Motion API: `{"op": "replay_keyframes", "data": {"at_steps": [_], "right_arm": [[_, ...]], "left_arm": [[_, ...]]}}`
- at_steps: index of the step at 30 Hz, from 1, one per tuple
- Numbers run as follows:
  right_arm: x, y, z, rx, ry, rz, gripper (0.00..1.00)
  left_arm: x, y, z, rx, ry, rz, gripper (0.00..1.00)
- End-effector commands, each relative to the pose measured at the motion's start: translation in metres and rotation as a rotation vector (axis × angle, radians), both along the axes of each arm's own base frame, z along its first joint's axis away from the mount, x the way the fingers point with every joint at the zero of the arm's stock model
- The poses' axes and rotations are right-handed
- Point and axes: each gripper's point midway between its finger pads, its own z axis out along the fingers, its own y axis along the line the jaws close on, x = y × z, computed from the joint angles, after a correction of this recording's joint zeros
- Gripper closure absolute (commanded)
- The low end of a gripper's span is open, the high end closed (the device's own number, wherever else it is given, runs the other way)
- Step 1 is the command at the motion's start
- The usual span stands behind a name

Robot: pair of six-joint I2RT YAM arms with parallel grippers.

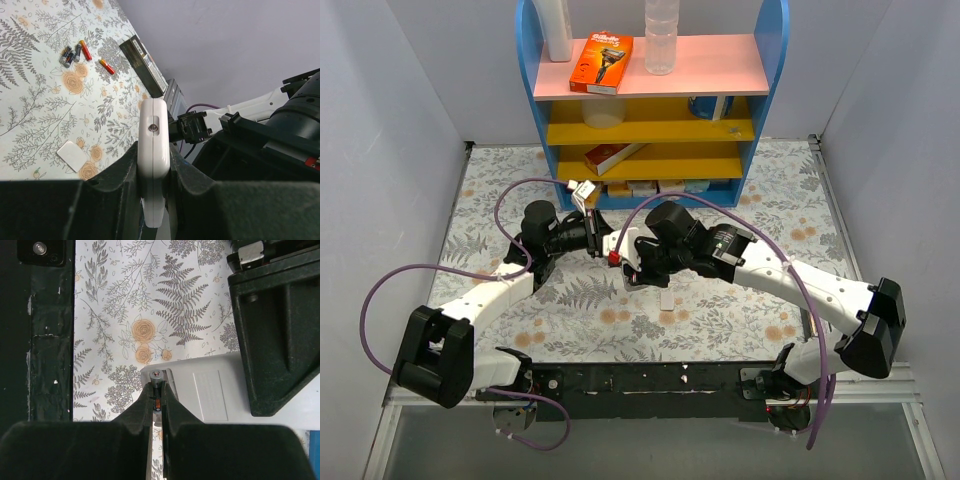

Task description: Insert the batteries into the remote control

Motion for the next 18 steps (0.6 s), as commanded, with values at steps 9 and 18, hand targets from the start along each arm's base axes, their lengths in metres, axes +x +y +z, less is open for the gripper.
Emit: {"op": "replay_keyframes", "data": {"at_steps": [9,18], "right_arm": [[0.010,-0.001,-0.007,-0.069,-0.067,0.027,0.99],[0.012,-0.008,-0.019,-0.156,-0.089,0.055,0.99]], "left_arm": [[0.002,-0.002,0.019,-0.010,-0.058,-0.034,1.00],[0.006,-0.003,0.023,-0.004,-0.070,-0.037,1.00]]}}
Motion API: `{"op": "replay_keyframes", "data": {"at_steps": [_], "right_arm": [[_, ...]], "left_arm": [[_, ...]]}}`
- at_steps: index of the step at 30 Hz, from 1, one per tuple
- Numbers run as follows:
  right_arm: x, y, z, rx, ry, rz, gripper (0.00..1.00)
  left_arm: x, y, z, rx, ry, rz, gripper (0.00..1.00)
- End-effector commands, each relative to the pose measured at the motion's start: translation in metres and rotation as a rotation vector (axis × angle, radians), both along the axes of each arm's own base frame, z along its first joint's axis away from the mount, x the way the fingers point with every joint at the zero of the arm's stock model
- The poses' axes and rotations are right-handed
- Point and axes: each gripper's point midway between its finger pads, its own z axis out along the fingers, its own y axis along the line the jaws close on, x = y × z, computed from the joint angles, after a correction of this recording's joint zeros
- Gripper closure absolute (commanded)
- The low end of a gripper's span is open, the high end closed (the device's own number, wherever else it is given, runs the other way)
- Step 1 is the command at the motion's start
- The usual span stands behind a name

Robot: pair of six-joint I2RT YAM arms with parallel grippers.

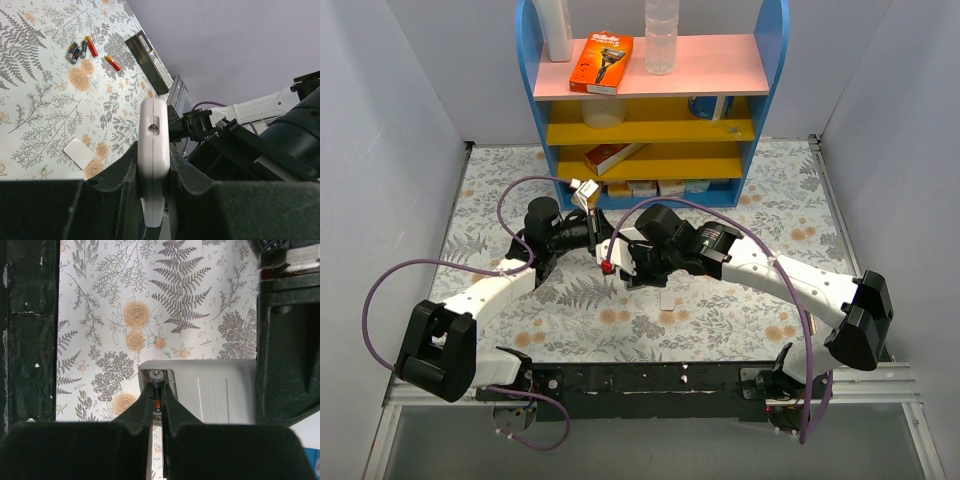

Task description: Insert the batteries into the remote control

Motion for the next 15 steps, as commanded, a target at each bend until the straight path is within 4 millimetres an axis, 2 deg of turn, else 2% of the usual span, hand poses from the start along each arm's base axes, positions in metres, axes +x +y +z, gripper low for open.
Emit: {"op": "replay_keyframes", "data": {"at_steps": [1,15], "right_arm": [[0.002,-0.006,0.000,-0.055,-0.032,0.014,0.99],[-0.003,-0.004,-0.015,-0.128,-0.050,0.032,0.99]], "left_arm": [[0.002,-0.001,0.029,-0.031,-0.076,-0.025,1.00],[0.005,-0.001,0.030,-0.031,-0.037,-0.006,1.00]]}}
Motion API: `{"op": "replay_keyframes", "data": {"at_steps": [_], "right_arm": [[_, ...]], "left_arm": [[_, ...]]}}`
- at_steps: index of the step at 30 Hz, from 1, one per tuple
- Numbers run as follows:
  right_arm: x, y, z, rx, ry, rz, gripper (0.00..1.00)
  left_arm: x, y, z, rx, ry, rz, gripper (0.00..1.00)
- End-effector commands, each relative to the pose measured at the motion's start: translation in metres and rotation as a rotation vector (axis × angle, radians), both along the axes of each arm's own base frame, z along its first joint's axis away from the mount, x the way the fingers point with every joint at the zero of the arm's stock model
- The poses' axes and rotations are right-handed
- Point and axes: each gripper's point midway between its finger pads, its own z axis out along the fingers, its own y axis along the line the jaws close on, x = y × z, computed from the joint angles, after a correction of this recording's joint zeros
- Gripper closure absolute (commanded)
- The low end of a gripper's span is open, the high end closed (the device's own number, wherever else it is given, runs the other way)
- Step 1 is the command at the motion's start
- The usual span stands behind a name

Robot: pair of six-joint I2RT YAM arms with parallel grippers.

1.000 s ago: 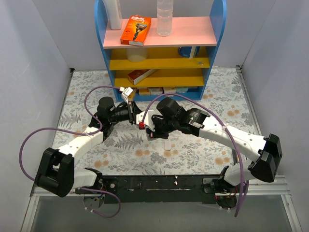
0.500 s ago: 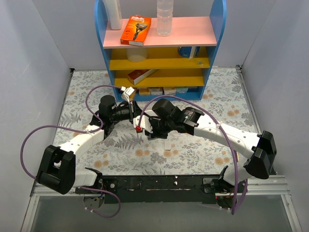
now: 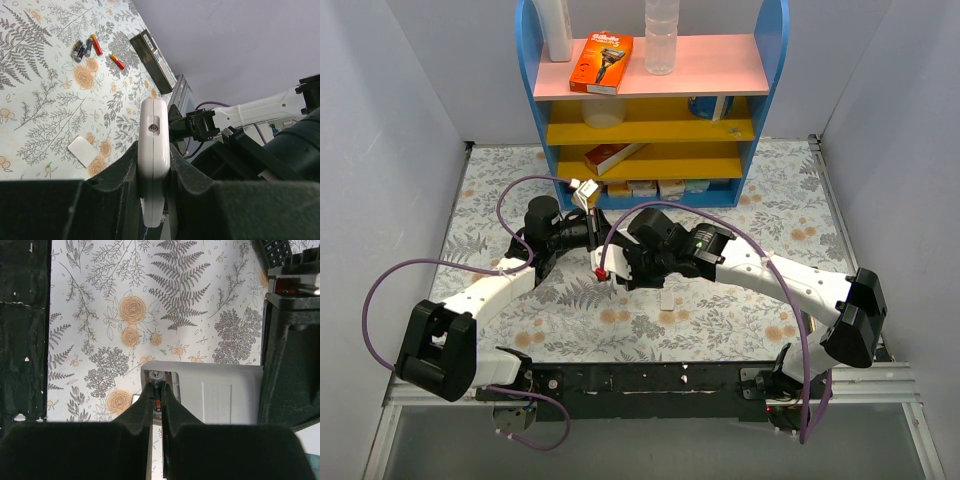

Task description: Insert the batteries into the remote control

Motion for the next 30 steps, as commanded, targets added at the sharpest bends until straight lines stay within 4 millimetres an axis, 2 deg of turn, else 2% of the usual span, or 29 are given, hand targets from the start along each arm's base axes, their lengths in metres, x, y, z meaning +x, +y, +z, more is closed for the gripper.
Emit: {"op": "replay_keyframes", "data": {"at_steps": [1,22,30], "right_arm": [[-0.002,-0.008,-0.010,-0.077,0.000,-0.002,0.99],[-0.004,-0.020,-0.035,-0.202,-0.054,-0.026,0.99],[-0.014,-0.018,-0.044,-0.244,-0.055,0.004,0.99]], "left_arm": [[0.004,-0.002,0.033,-0.044,-0.036,-0.002,1.00],[0.007,0.004,0.041,-0.052,0.015,0.086,1.00],[0.007,0.005,0.048,-0.061,0.011,0.103,1.00]]}}
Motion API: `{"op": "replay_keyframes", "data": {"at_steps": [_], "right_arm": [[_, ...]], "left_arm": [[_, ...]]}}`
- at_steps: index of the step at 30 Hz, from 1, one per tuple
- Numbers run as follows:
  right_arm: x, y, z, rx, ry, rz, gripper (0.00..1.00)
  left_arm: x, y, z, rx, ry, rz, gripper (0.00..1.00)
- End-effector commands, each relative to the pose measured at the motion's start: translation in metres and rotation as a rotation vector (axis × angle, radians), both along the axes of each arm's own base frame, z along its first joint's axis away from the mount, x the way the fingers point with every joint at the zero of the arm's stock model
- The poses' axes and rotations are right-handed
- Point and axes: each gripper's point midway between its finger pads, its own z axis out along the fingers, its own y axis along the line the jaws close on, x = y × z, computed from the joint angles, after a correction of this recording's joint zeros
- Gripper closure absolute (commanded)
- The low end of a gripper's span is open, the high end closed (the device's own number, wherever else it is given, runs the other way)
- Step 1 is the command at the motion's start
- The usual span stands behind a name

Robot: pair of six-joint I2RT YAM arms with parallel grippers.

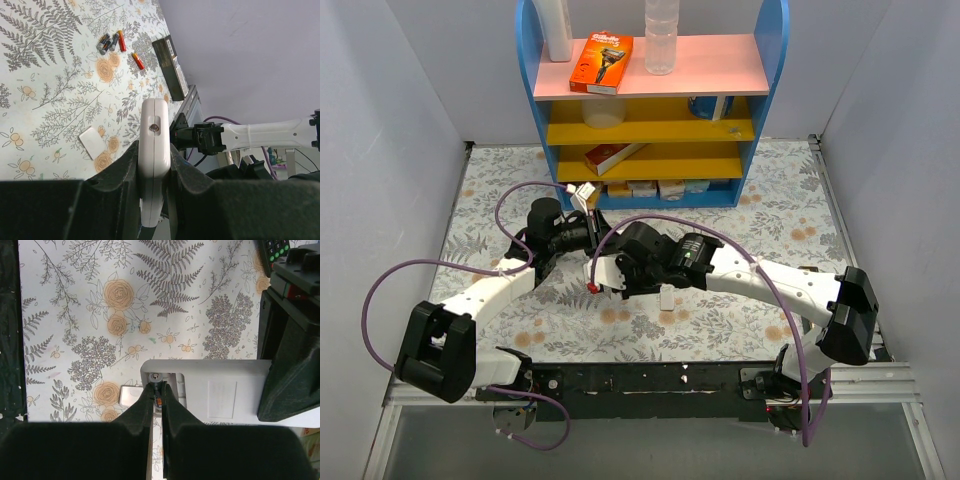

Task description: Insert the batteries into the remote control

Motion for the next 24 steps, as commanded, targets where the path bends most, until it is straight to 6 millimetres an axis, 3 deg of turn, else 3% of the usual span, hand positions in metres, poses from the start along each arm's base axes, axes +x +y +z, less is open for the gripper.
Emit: {"op": "replay_keyframes", "data": {"at_steps": [1,13,24], "right_arm": [[-0.015,-0.018,-0.031,-0.151,0.058,0.007,0.99],[-0.008,-0.019,-0.037,-0.177,0.044,-0.070,0.99],[-0.012,-0.029,-0.046,-0.229,0.044,-0.070,0.99]], "left_arm": [[-0.005,0.000,0.068,-0.112,-0.122,-0.006,1.00],[-0.018,0.003,0.083,-0.198,-0.142,0.007,1.00],[-0.015,0.008,0.084,-0.146,-0.149,0.046,1.00]]}}
